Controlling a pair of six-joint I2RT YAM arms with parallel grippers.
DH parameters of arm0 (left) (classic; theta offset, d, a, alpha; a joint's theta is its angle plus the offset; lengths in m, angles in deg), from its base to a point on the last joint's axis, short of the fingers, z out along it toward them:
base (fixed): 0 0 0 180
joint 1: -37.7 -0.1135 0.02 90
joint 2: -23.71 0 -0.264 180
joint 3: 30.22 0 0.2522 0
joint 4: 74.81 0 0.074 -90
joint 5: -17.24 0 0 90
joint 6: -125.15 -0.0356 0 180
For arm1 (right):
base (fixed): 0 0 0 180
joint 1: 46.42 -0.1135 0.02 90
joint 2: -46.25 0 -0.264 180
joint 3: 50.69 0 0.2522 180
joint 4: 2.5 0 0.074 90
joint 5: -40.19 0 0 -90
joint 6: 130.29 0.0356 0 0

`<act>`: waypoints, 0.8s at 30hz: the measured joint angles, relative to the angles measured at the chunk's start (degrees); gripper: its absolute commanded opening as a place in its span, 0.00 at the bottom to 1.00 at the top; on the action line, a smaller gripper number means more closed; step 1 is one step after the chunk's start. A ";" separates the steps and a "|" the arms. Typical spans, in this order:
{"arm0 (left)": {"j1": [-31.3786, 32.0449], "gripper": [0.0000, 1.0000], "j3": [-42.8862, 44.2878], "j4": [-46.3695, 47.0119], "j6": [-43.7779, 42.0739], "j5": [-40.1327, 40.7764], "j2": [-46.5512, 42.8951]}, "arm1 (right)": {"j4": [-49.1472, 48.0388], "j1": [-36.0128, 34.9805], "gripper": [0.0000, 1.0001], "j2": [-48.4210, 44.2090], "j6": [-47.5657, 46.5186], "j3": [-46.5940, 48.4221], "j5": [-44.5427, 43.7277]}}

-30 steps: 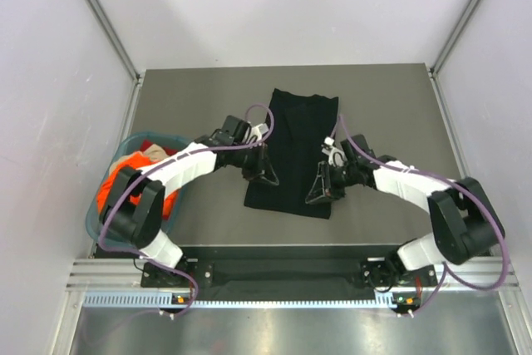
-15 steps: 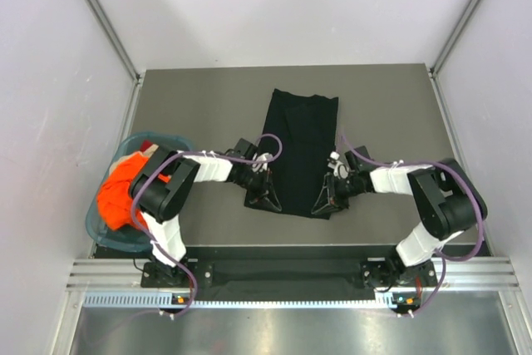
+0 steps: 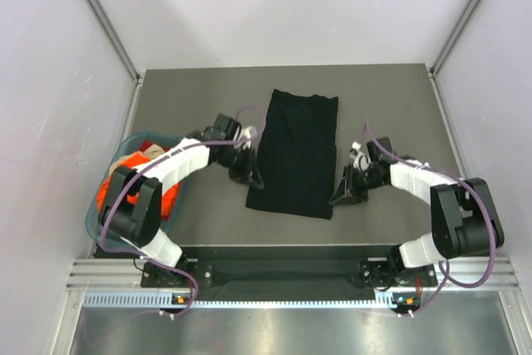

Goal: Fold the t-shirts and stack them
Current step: Fold the tshirt

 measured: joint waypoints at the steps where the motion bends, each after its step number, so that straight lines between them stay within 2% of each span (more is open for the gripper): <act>1: 0.00 0.15 3.15 -0.09 -0.22 0.09 -0.04 | 0.52 0.00 0.22 -0.04 -0.02 1.68 -0.13; 6: -0.96 0.15 14.58 6.34 2.14 -1.77 4.76 | -2.69 -0.02 0.22 4.48 3.04 14.56 1.31; 13: -4.76 0.15 18.08 18.75 8.46 -4.02 20.63 | -12.98 0.11 0.20 20.87 8.50 27.28 4.20; 17: -6.97 0.15 18.38 22.12 9.44 -4.11 27.56 | -16.68 1.09 0.20 27.21 9.14 28.37 5.81; 19: -7.91 0.15 18.60 23.15 10.23 -6.01 28.68 | -18.29 2.34 0.20 29.73 9.14 28.35 6.64; 24: -9.31 0.14 23.17 22.95 8.22 -4.70 31.15 | -19.63 6.93 0.22 34.34 8.52 28.89 11.82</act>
